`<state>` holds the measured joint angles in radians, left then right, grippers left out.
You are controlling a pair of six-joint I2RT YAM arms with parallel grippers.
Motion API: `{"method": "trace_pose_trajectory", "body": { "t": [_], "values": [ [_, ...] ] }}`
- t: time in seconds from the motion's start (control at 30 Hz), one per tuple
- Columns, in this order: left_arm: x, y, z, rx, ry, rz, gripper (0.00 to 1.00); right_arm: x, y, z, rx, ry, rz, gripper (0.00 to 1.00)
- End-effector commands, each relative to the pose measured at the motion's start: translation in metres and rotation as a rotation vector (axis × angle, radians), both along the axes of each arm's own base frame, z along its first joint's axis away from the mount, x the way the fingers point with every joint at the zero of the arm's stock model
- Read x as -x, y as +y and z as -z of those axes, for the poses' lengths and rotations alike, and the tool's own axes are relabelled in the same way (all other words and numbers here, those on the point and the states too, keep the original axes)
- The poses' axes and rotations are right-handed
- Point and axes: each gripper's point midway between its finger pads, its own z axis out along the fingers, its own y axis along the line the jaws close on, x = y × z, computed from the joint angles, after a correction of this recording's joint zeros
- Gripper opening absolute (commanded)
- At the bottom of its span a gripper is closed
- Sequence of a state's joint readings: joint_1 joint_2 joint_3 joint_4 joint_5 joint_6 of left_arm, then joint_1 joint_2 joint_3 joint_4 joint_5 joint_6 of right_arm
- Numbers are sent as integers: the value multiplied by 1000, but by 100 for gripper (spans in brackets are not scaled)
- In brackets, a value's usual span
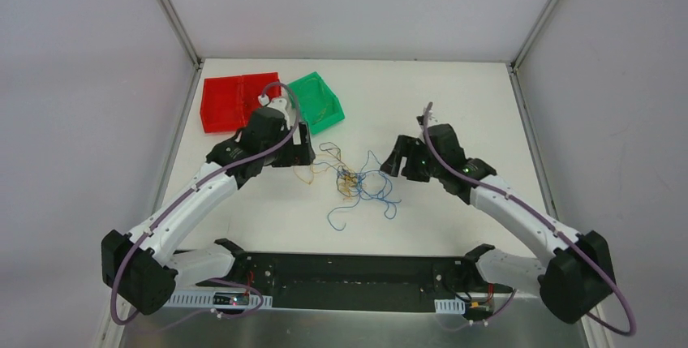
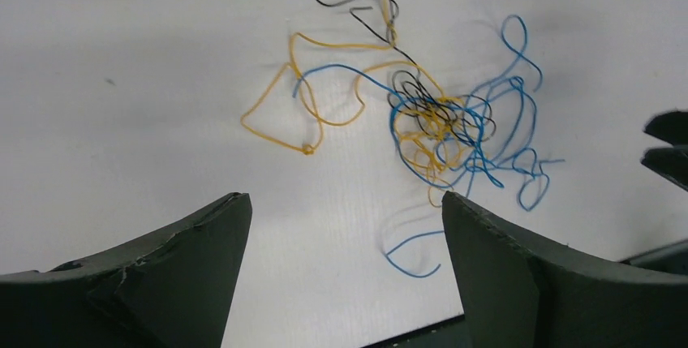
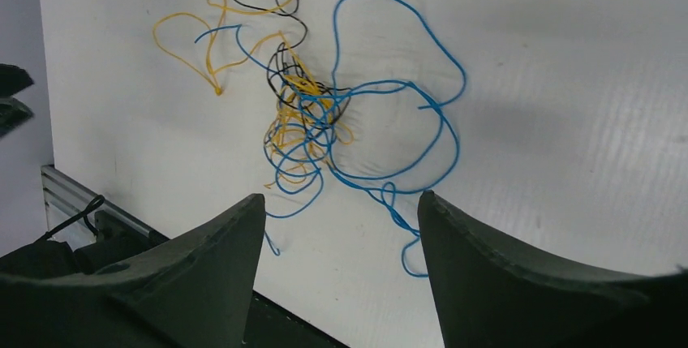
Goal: Untangle the cables
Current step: Untie the cable.
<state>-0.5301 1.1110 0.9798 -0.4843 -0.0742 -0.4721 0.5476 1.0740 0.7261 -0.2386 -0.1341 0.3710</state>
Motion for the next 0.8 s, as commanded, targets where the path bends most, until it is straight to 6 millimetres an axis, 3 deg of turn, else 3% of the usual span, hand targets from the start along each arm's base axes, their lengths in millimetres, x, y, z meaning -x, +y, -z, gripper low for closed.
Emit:
{"method": "trace_pose_trajectory", "body": {
  "t": [0.0, 0.17, 0.3, 0.43, 0.5, 0.53, 0.6, 0.77],
  "values": [
    [28, -43, 5, 184, 64, 210, 88, -24, 32, -20, 40, -51, -54, 71],
    [49, -89, 22, 219, 94, 359, 84, -47, 43, -1, 77, 39, 17, 69],
    [43, -104, 37, 193, 81, 381, 83, -44, 41, 18, 103, 139, 72, 67],
    [21, -115, 51, 151, 61, 391, 82, -19, 28, 36, 130, 168, 49, 64],
    [7, -116, 65, 94, 72, 366, 82, -3, 16, 44, 171, 178, 40, 66],
    [-4, -117, 70, 55, 83, 342, 83, 16, 2, 52, 241, 185, 33, 70],
    [-10, -119, 79, 34, 114, 326, 83, 33, -1, 57, 291, 181, 2, 74],
    [-18, -122, 95, 35, 172, 286, 83, 45, -7, 72, 404, 160, -28, 75]
  ]
}}
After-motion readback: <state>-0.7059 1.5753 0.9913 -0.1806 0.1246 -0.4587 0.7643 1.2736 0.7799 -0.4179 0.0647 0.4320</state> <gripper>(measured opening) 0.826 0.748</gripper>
